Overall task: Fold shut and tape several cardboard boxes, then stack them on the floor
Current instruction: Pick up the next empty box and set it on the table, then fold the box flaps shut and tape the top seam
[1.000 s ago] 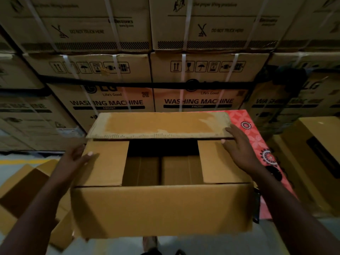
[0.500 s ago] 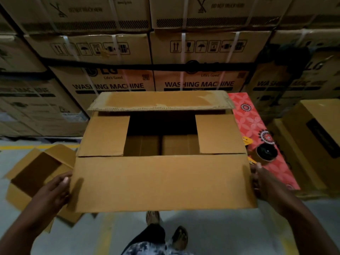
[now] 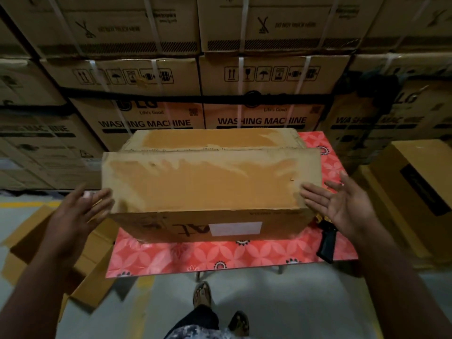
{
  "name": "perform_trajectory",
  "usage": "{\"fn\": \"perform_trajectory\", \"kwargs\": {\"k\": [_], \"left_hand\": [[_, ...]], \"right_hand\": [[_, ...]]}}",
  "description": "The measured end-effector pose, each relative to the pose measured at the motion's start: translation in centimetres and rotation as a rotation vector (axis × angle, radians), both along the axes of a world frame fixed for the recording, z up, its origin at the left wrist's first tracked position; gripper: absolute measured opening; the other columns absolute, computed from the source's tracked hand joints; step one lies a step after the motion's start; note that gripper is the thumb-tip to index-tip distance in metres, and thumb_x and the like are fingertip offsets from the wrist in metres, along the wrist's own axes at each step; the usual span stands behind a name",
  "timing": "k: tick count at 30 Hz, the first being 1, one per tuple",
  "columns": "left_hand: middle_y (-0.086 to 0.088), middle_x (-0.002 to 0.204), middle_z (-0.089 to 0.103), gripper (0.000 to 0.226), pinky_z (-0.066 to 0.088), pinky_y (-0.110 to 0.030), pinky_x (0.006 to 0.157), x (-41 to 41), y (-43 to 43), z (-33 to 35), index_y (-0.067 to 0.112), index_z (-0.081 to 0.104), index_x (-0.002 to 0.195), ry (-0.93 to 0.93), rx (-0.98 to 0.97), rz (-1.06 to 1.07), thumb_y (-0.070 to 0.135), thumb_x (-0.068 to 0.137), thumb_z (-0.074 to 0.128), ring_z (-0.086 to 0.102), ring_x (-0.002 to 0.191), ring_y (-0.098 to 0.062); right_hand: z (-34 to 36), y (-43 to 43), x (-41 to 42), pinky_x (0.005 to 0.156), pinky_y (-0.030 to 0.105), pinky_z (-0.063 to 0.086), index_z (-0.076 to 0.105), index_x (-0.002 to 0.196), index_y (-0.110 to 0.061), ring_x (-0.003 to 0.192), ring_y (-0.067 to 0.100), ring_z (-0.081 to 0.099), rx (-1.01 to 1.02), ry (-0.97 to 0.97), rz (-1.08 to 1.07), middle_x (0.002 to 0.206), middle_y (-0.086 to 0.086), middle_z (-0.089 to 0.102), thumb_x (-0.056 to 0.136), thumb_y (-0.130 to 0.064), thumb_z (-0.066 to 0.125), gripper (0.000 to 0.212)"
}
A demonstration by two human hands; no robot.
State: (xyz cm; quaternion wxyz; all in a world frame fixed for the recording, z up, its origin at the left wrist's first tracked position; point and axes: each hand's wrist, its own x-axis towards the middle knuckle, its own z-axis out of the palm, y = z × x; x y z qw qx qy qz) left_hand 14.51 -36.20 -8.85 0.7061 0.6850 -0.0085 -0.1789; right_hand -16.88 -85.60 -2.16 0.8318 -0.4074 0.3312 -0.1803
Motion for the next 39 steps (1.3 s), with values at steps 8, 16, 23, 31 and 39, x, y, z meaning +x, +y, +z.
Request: {"fn": "perform_trajectory", "kwargs": {"k": [8,16,23,31,39], "left_hand": [[0.001,0.148,0.051,0.058,0.042,-0.040,0.104,-5.8,-6.7,4.1,0.023,0.035,0.153,-0.246,0.384,0.051,0.022,0.101,0.059,0.050,0.131,-0.016],[-0.002,0.142,0.055,0.055,0.046,-0.038,0.096,-6.2,-8.9,4.9,0.018,0.040,0.149,-0.573,0.490,0.055,0.019,0.098,0.063,0.051,0.126,-0.013],[0.000,0.135,0.059,0.046,0.048,-0.033,0.091,-7.6,-12.5,5.4,0.026,0.047,0.139,-0.691,0.490,-0.017,0.015,0.098,0.064,0.054,0.123,-0.012],[0.004,0.127,0.062,0.042,0.047,-0.017,0.086,-9.8,-14.7,5.0,0.022,0.051,0.137,-0.628,0.450,-0.118,0.014,0.097,0.064,0.058,0.119,-0.007],[0.007,0.118,0.069,0.034,0.054,-0.033,0.086,-7.2,-13.2,4.8,0.026,0.058,0.130,-0.465,0.349,-0.102,0.014,0.099,0.062,0.065,0.109,-0.011]], "right_hand": [[-1.9,0.7,2.1,0.084,0.043,0.060,0.044,0.134,-0.009,0.099,0.033,0.074,-0.293,0.168,-0.070,0.112,0.020,0.072,0.108,-0.022,0.042,0.029],[-10.3,-2.3,-2.4,0.060,0.032,0.048,0.059,0.118,-0.005,0.067,0.021,0.061,-0.270,0.550,-0.342,0.087,0.007,0.064,0.100,-0.017,0.056,0.022],[-16.4,-3.3,-4.2,0.069,0.036,0.043,0.055,0.119,0.010,0.092,0.036,0.059,-0.262,0.967,-0.182,0.111,0.025,0.062,0.087,-0.028,0.078,0.054],[-22.5,-6.9,-5.6,0.067,0.040,0.061,0.064,0.122,0.000,0.083,0.030,0.073,0.051,0.682,-0.061,0.099,0.012,0.075,0.086,-0.030,0.077,0.048],[-12.8,-7.9,-0.5,0.049,0.026,0.050,0.063,0.089,-0.025,0.050,0.009,0.054,-0.061,0.282,-0.358,0.062,-0.006,0.054,0.085,-0.043,0.076,0.023]]}}
